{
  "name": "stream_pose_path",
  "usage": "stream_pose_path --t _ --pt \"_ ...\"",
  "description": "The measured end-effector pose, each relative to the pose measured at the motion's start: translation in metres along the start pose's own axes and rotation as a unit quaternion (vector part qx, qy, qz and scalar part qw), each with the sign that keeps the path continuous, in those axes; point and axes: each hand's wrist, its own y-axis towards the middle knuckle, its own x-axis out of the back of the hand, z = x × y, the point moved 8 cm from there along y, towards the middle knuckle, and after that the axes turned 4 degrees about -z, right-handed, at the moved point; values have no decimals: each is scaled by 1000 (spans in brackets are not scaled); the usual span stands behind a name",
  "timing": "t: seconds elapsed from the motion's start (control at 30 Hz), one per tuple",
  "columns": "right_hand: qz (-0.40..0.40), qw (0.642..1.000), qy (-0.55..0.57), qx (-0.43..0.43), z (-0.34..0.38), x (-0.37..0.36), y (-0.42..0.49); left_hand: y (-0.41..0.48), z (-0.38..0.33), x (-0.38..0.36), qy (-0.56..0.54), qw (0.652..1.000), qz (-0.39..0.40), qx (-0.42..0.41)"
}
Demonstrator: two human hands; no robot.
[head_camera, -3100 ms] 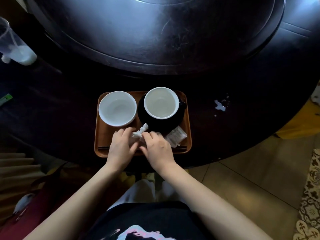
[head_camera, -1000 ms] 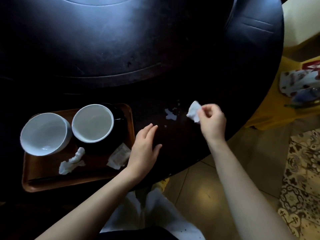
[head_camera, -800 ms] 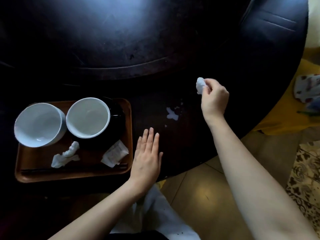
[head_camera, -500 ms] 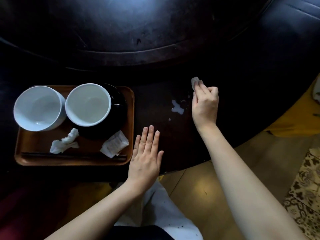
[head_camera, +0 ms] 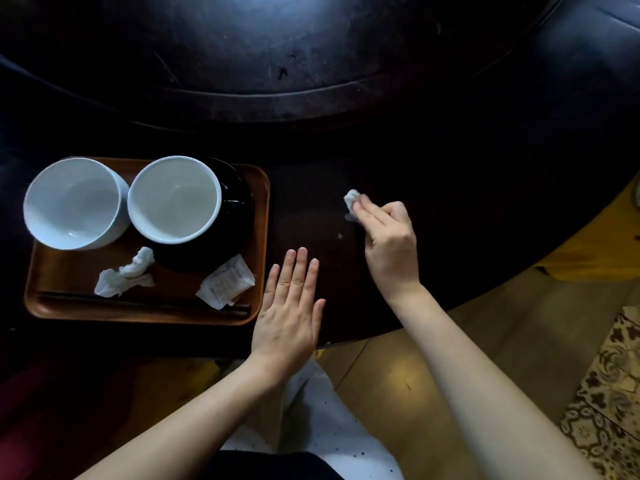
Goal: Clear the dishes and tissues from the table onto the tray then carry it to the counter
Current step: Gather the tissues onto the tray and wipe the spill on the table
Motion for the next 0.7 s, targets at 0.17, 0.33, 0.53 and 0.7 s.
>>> stream_pose_path --t 0.17,0.33,0.53,0.7 --pt "45 996 37 62 15 6 -18 0 1 2 -7 1000 0 1" --pt "92 989 48 101 20 14 -38 0 1 2 -9 1000 -2 -1" --pt "55 992 114 -12 -6 34 -14 1 2 -1 -14 1000 -6 4" --pt "-33 988 80 -130 -33 31 45 0 3 -1 -18 1000 0 -1"
